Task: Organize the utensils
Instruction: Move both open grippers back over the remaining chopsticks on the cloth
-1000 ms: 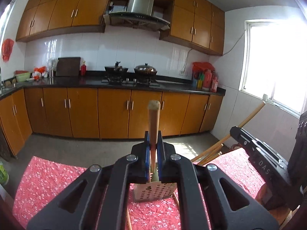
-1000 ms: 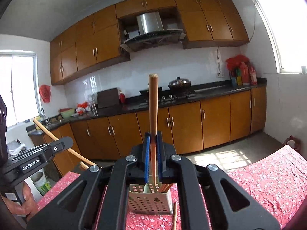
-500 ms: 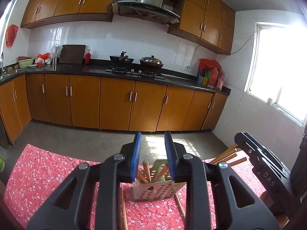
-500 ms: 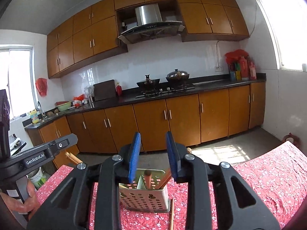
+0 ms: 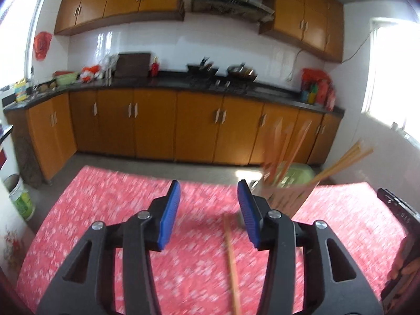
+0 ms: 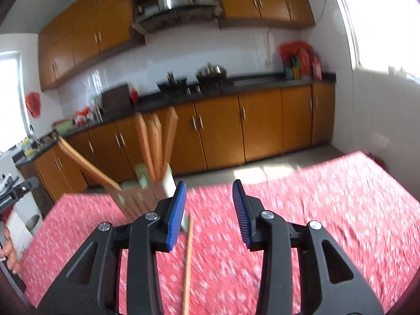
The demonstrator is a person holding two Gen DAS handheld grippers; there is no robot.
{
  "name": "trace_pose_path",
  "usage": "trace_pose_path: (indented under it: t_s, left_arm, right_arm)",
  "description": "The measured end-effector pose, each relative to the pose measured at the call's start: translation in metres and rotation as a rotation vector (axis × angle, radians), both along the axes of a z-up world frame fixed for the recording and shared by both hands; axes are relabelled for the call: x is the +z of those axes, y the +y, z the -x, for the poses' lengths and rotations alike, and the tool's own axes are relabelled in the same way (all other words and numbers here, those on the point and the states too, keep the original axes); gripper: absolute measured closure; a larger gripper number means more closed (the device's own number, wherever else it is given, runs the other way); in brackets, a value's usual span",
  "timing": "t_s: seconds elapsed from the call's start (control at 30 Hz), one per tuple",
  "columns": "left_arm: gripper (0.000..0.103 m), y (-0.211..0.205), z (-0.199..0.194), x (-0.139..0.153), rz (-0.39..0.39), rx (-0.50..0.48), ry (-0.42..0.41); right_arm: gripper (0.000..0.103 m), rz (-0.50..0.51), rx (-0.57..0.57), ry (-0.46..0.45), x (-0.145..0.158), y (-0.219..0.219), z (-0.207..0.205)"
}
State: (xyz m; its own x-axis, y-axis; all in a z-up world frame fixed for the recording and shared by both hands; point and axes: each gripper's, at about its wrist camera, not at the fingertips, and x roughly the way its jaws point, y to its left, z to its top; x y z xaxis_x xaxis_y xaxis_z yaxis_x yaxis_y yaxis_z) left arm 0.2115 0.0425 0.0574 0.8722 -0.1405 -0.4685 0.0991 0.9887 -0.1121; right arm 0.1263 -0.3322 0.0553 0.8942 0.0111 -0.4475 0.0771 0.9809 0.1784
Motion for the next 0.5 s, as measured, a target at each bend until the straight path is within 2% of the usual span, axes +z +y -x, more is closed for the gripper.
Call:
trace_pose_path:
  t_s: [0.1, 0.23, 0.4, 0.5]
  left_arm:
    - [0.058, 0.019, -0.003, -0.053, -0.035, 0.049, 0.111]
    - [0.057, 0.027, -0.003, -0.101, -0.062, 0.061, 0.199]
    - [0.053, 0.022, -0.001, -0.127, -0.039, 0.035, 0.256]
    - [0.051, 0.014, 0.000, -0.128, -0.026, -0.003, 0.260]
  right_arm:
    - [0.065, -0.003, 0.005, 0.142, -0.048, 0.001, -0.005]
    - [0.065, -0.046, 0.084, 0.275, -0.093, 0.018, -0.010]
    - [0.066, -0.072, 0.164, 0.354, -0.118, 0.049, -0.024]
    - [0.072, -0.034, 0.187, 0.388, -0.126, 0.064, -0.033]
